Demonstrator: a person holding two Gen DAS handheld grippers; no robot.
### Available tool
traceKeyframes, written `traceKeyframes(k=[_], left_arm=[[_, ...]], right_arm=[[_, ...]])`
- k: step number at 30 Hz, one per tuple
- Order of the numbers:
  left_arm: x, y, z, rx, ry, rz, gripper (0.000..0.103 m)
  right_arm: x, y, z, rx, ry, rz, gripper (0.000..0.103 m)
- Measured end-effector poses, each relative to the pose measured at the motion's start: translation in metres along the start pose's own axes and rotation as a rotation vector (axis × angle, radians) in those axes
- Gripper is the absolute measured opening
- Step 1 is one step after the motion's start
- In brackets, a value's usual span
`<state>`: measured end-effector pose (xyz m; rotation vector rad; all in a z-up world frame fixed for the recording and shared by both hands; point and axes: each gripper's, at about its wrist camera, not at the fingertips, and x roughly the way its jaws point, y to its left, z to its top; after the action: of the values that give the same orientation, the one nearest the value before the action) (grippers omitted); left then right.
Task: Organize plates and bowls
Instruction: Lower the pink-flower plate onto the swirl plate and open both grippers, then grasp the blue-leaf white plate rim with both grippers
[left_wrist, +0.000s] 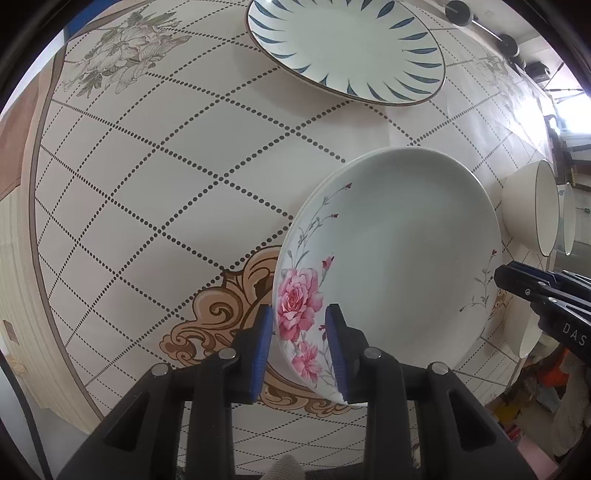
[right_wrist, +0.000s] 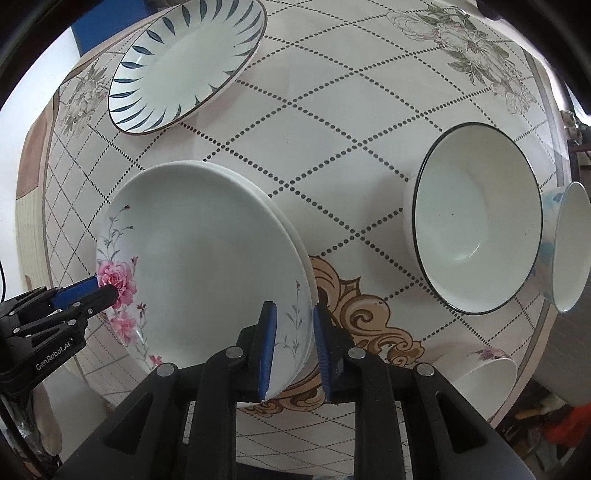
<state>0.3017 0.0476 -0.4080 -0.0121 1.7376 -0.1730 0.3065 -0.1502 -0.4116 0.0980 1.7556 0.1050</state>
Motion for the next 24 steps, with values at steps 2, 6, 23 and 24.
traceKeyframes(k=[2,6,23,24], left_arm=[[-0.008,0.000,-0.002,0.006,-0.024,0.002,0.037],[-0.029,0.004,-0.004,0.013,-0.117,0.020,0.075],[-0.100,0.007,0.054,0.050,-0.355,0.075,0.085],[-0.099,0.011,0.064,0.038,-0.345,0.064,0.085]], right_arm=[[-0.003,0.003,0.000,0.000,0.001,0.012,0.024],[-0.007,0.009,-0.005,-0.013,-0.009,-0.015,0.061],[-0.068,0.018,0.004,0.067,-0.248,0.051,0.086],[-0.071,0.018,0.012,0.061,-0.249,0.051,0.086]])
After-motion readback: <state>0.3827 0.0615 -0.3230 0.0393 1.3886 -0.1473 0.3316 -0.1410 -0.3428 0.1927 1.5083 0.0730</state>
